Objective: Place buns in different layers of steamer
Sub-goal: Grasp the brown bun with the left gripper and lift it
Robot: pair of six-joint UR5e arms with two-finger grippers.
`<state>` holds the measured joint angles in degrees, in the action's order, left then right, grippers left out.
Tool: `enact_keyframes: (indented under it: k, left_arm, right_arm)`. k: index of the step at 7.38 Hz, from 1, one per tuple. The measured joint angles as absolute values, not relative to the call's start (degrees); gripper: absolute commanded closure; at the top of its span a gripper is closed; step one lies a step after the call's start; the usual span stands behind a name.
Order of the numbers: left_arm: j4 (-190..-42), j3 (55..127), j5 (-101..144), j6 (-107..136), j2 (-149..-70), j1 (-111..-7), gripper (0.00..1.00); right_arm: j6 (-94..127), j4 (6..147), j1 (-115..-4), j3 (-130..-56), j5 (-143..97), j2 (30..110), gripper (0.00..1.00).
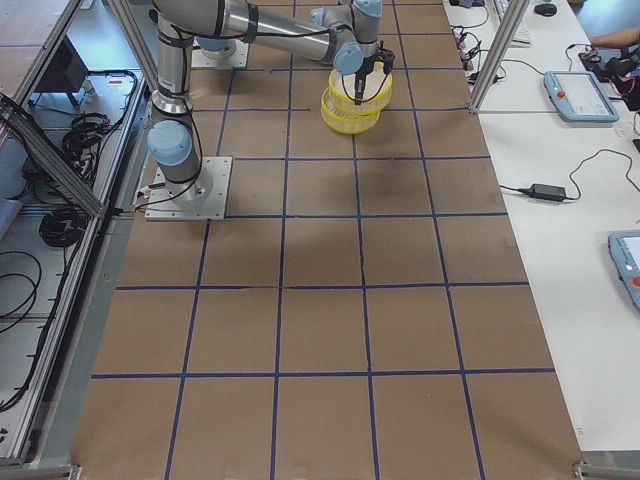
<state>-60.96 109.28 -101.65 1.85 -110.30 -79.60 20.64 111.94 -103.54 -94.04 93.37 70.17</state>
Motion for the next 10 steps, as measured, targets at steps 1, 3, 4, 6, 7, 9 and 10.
enact_keyframes:
  k: [1,3,4,6,7,9,10]
  left_arm:
    - [-61.7,108.9,-101.7,2.0,-109.3,-79.8,0.99]
    - [-67.6,108.2,-101.7,2.7,-104.1,-81.3,0.99]
    - [-71.4,107.0,-101.0,4.5,-101.6,-82.7,0.99]
    - [-76.4,102.9,-98.1,12.9,-99.4,-88.2,0.99]
    - [-77.2,100.7,-96.9,17.5,-99.2,-91.2,0.99]
    - [-77.4,98.4,-92.5,22.8,-99.2,-94.1,0.97]
    - [-76.9,97.7,-90.3,23.5,-99.2,-94.5,0.91]
  right_arm:
    - [20.7,111.0,-103.5,-94.1,93.4,70.2,0.93]
    - [21.1,110.5,-103.5,-94.3,93.1,70.3,0.93]
    - [21.2,110.6,-103.5,-94.4,93.1,70.3,0.93]
    - [21.4,110.6,-103.5,-94.5,92.9,70.1,0.93]
    - [21.5,110.5,-103.5,-94.5,92.9,70.1,0.92]
    - [21.5,110.2,-103.5,-94.6,93.1,70.0,0.92]
    - [21.1,110.2,-103.5,-94.6,93.3,70.0,0.93]
